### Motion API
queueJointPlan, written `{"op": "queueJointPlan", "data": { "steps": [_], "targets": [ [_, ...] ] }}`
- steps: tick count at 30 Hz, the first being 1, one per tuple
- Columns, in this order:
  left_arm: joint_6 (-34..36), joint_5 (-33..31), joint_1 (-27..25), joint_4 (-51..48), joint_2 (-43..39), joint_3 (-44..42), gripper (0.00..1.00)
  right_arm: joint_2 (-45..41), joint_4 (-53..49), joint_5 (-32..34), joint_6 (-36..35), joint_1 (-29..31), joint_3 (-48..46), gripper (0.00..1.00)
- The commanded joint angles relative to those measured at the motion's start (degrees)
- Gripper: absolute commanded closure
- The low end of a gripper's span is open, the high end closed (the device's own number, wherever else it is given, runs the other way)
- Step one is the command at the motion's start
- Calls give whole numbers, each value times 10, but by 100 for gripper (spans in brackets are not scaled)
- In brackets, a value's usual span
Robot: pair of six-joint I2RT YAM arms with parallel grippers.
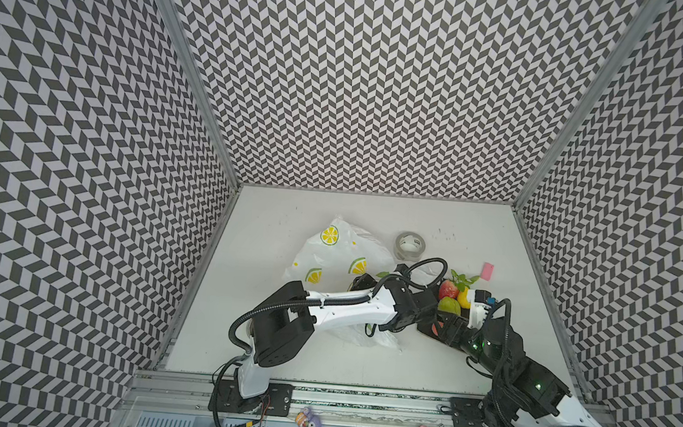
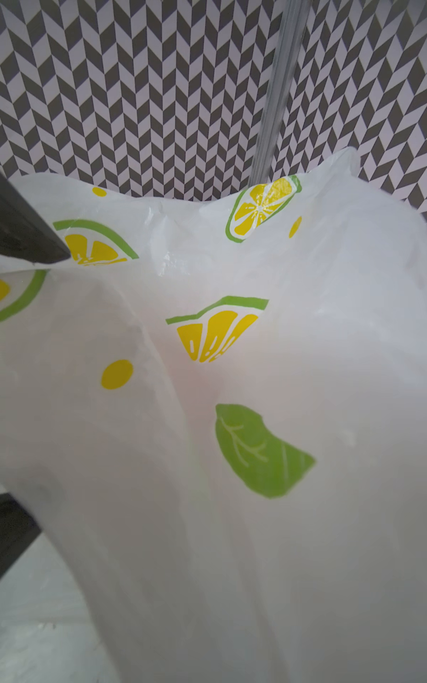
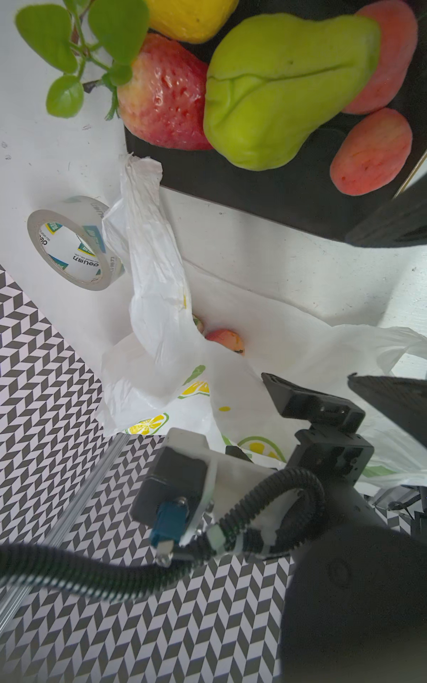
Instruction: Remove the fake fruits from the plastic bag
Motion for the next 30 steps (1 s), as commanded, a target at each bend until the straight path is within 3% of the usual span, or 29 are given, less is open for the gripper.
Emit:
{"op": "queueJointPlan", "data": {
  "steps": [1,5,9,11,18,24,30],
  "targets": [
    [1,-31,23,-9,-29,-17,17,8,39,-13,-7,-3,8,45],
    [32,-12,36,24,-57,-32,46,33,72,-51,-21,-3,1,46],
    [49,13,37,52,-85,-38,86,74,136,-111,-33,-2,-6,52],
    [63,37,38,79,-103,-46,99,113,159,-139,-43,3,0,55],
    [108,135,51,176,-167,-84,100,223,252,-28,-107,127,10,58],
    [120,188,57,211,-198,-117,100,324,362,-28,-90,130,11,59],
    [121,220,60,235,-222,-148,100,384,426,80,-22,126,6,50]
  ]
}}
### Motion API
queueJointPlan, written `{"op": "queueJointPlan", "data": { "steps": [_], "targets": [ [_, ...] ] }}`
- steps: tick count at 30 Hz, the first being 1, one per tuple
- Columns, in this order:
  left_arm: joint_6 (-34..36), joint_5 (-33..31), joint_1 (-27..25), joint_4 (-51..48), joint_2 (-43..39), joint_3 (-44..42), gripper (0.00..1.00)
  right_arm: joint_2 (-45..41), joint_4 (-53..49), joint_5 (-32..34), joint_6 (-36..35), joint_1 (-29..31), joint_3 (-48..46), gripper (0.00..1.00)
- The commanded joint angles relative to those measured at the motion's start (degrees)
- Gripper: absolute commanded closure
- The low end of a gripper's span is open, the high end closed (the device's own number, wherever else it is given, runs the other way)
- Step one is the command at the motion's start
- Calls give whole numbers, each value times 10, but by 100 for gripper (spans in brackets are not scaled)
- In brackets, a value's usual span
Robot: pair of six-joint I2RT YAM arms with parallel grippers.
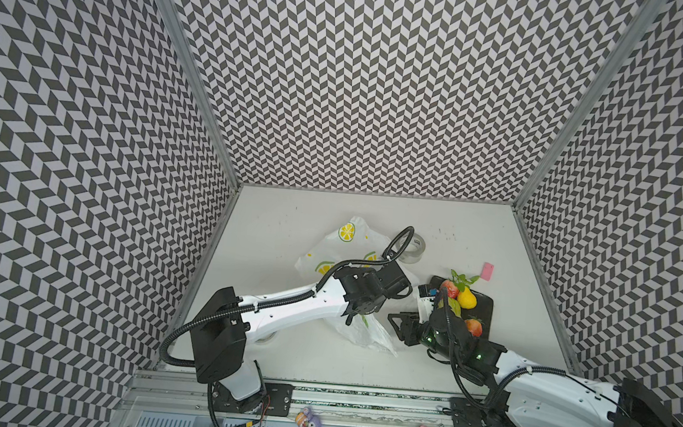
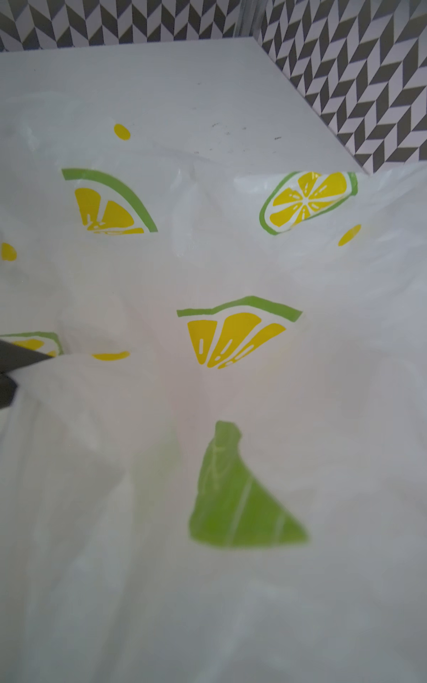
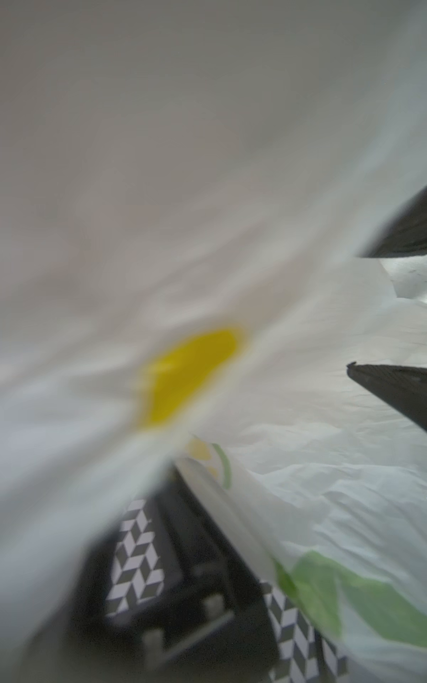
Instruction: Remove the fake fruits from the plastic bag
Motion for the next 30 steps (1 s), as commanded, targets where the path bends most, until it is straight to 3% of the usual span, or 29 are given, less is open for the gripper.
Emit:
{"op": "queueJointPlan", "data": {
  "steps": [1,14,30],
  "targets": [
    [1,31,5,33,-23,-11,100,34,99,65,43,-5,11,49],
    [-5,56,6,49,-43,-31,100,238,152,43,66,-26,106,36],
    [2,76,9,67,-49,-50,100,364,220,7,35,-42,168,23]
  ]
}}
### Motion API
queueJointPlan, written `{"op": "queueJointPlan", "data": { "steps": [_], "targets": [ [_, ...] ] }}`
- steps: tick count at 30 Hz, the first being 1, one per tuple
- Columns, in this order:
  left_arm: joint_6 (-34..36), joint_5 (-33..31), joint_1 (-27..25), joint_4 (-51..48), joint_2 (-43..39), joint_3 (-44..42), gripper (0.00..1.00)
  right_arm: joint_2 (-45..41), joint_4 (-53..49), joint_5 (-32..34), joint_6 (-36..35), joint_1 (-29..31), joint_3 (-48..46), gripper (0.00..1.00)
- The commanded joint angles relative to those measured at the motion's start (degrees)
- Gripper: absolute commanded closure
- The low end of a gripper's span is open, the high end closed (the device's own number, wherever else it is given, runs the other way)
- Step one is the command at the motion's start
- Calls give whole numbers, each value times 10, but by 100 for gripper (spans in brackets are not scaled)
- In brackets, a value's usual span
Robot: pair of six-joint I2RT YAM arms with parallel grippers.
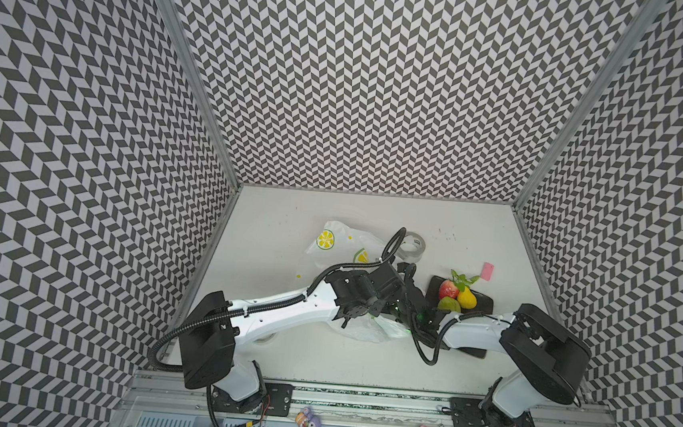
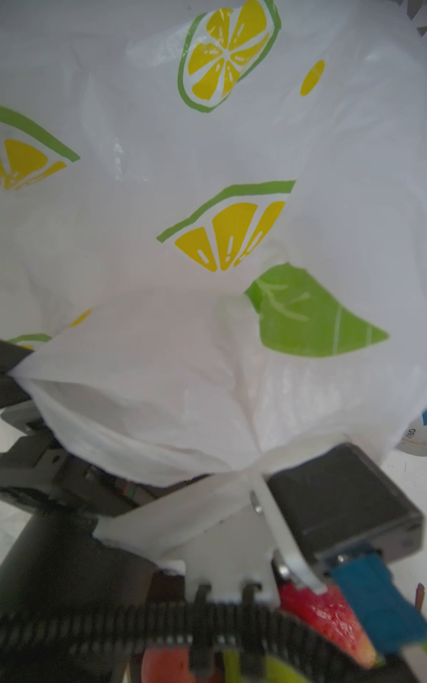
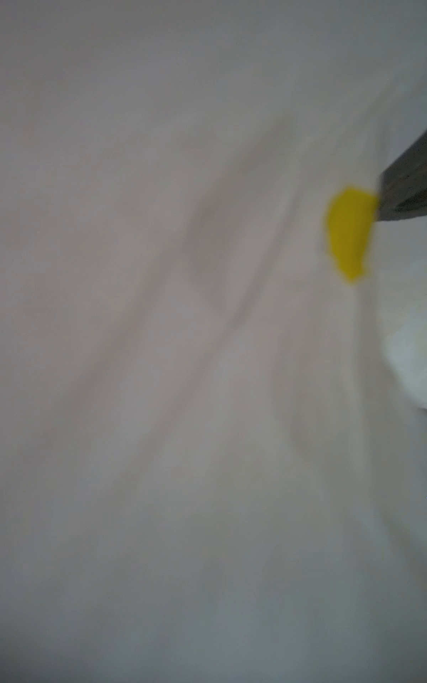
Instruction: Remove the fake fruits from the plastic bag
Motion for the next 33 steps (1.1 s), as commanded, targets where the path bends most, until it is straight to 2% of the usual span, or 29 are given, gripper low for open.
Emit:
{"op": "queueJointPlan", "data": {
  "steps": [1,9,12,16,20,23,33],
  "targets": [
    [2,13,5,18,-17,-8,100,19,53,-17,-13,-1,16,23],
    [23,47,12,42,-35,-19,100,106,4,11,-14,-7,83,22],
    [27,64,17,47,-50,-29,100,119,-28,26,-9,-6,105,28],
    [31,76,24,49,-76,-49,100,124,-63,64,-6,-7,118,41],
    [39,78,31,52,-102,-80,100,109,-76,77,-14,-9,107,54],
    [47,77,32,55,-114,-102,100,88,-76,75,-24,-9,89,59],
    [112,71,30,109,-155,-182,100,-35,-59,11,-59,-8,-7,64]
  ]
}}
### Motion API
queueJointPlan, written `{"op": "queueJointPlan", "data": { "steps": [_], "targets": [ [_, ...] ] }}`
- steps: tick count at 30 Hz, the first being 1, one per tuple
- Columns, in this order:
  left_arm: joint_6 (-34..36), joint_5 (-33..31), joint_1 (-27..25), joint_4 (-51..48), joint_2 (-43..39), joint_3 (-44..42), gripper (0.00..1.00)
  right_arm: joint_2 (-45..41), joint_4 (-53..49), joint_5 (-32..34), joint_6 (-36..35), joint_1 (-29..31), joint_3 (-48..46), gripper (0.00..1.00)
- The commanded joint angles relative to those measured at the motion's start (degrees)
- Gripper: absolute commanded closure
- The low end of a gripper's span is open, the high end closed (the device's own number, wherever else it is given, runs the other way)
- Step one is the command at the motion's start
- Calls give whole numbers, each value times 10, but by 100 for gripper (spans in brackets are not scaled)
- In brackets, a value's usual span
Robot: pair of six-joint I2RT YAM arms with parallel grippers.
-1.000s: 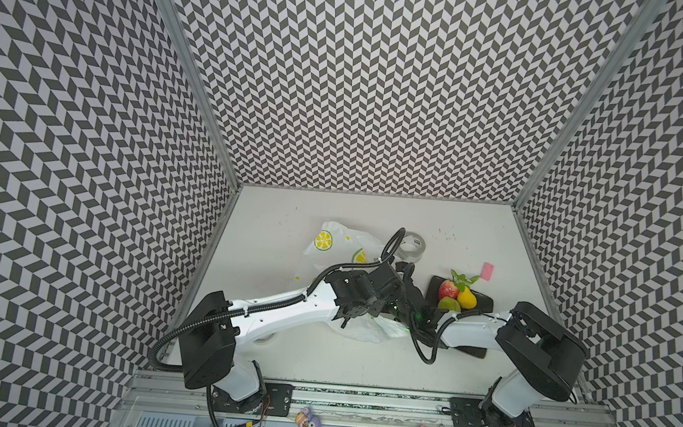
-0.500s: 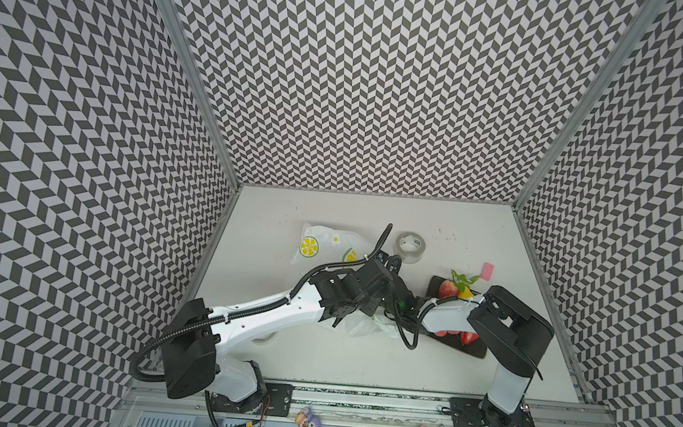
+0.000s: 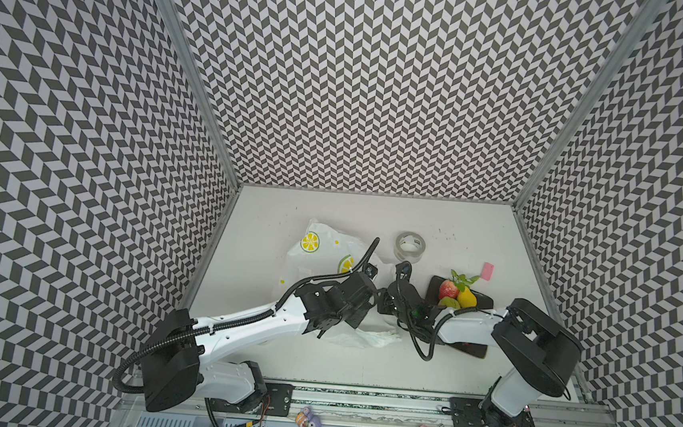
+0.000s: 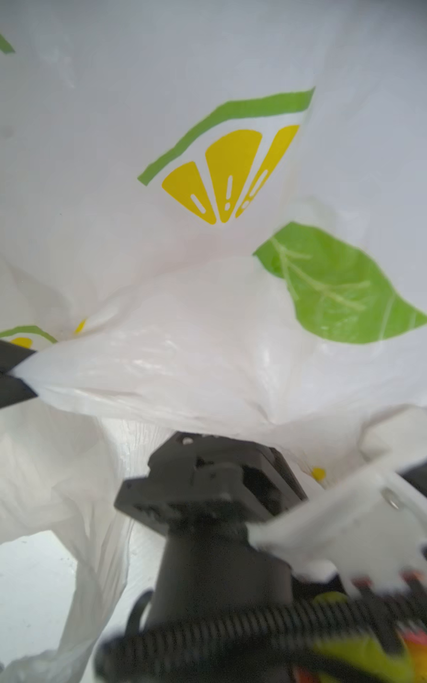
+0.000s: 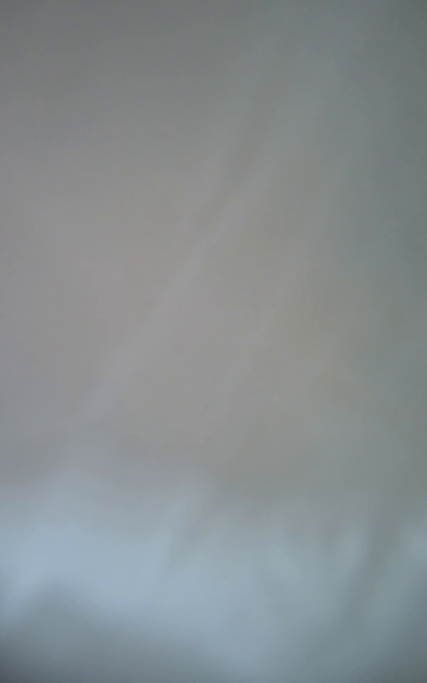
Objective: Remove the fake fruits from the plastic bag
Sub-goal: 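Push the right gripper deeper into the bag toward the red-yellow fruits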
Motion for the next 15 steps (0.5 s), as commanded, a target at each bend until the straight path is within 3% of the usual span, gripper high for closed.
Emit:
{"op": "queueJointPlan", "data": {
  "steps": [1,6,15],
  "targets": [
    [45,3,1,44,-29,-22,100,-45,21,-26,-19,-1,-22,64],
    [88,17,1,83,-51,-51,100,-82,27,-53,-25,-1,-50,64],
    [106,42,2,105,-54,-59,100,-106,91,-112,36,16,-59,52]
  ]
}}
